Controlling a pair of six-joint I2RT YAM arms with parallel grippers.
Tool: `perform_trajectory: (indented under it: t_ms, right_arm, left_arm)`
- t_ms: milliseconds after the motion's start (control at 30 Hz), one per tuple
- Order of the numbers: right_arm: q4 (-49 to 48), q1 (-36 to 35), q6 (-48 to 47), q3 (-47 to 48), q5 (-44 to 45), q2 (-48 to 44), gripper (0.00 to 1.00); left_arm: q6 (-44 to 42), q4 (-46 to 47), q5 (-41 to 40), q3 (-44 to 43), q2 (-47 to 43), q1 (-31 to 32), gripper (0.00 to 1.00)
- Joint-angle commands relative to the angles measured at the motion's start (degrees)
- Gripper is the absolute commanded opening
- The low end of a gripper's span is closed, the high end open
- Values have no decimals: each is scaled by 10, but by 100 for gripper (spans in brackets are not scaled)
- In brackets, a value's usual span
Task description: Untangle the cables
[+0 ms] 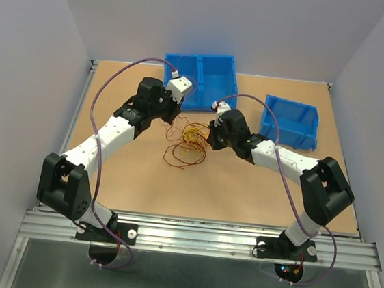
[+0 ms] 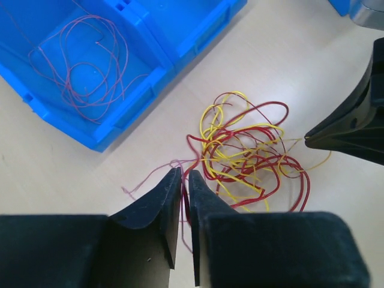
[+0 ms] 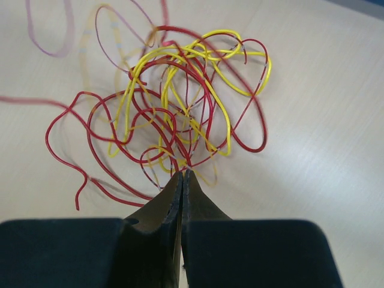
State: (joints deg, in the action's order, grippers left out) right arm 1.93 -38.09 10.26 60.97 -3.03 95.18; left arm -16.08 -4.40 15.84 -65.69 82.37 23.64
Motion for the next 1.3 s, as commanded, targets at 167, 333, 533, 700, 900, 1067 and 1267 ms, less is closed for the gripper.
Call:
perform_trajectory:
  t_ms: [167, 333, 533, 700, 900, 1067, 1267]
  right_arm:
    - [-6, -4, -16, -2, -13, -4, 1]
    - [-7, -5, -25, 6, -31, 1, 11]
    - [-7, -4, -24, 33, -32, 32, 33]
    - [-8, -4, -18, 38, -23, 38, 46]
    - [-8, -5, -16, 38, -19, 35, 51]
    - [-8, -4, -15, 38, -16, 36, 51]
    - [-8, -5, -16, 32, -13, 32, 51]
  left_arm:
    - [-3, 33, 8, 11, -9, -3, 27]
    - [-7, 37, 3, 20, -8, -4, 19]
    - [-17, -34, -41, -5, 49, -3, 63]
    - [-31, -45, -48, 28, 49, -3, 71]
    - [-32, -37, -56, 37, 58, -3, 66]
    - [-28, -51, -76, 29, 75, -3, 61]
    - [-31, -37, -143, 57, 48, -8, 63]
